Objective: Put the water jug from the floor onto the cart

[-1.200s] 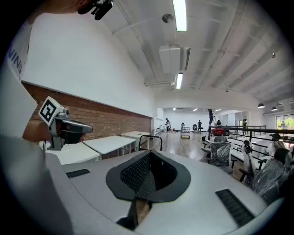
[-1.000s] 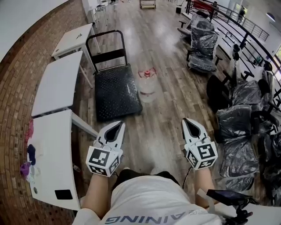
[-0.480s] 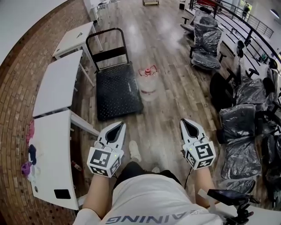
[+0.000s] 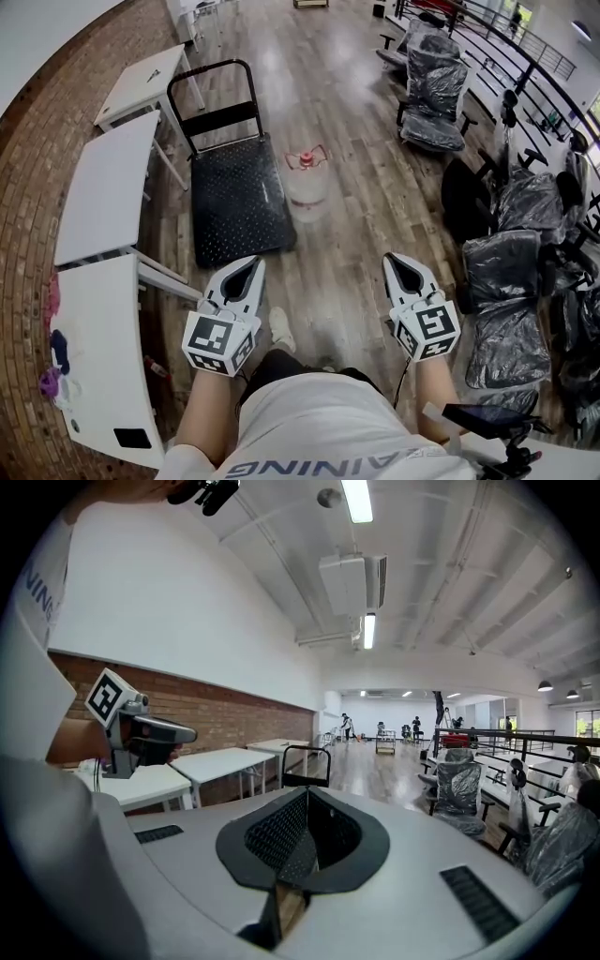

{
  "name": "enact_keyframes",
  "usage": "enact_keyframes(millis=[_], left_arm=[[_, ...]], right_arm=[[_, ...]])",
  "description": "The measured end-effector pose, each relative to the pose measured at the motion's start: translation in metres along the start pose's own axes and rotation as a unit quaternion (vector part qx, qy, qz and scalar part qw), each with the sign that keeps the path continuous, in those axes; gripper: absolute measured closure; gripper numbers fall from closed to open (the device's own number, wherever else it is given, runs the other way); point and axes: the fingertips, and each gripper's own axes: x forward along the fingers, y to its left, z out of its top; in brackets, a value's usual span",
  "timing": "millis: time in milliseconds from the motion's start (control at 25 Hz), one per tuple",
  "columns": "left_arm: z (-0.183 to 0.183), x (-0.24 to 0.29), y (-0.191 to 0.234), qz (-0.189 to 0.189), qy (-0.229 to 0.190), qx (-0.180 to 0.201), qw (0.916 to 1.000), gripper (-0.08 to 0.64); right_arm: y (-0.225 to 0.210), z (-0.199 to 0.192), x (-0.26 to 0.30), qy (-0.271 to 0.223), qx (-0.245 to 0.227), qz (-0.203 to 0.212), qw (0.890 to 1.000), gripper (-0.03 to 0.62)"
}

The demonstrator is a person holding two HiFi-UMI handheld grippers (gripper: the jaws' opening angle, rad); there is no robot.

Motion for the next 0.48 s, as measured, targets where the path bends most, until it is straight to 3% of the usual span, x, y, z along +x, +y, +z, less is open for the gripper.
enact_keyframes(millis=[480], left_arm=[[0.01, 0.071, 0.121, -0.007, 0.005, -0.027, 0.9996, 0.56]], right_arm=[[0.0, 0.037, 0.137, 0.019, -0.011, -0.001, 1.0, 0.588]])
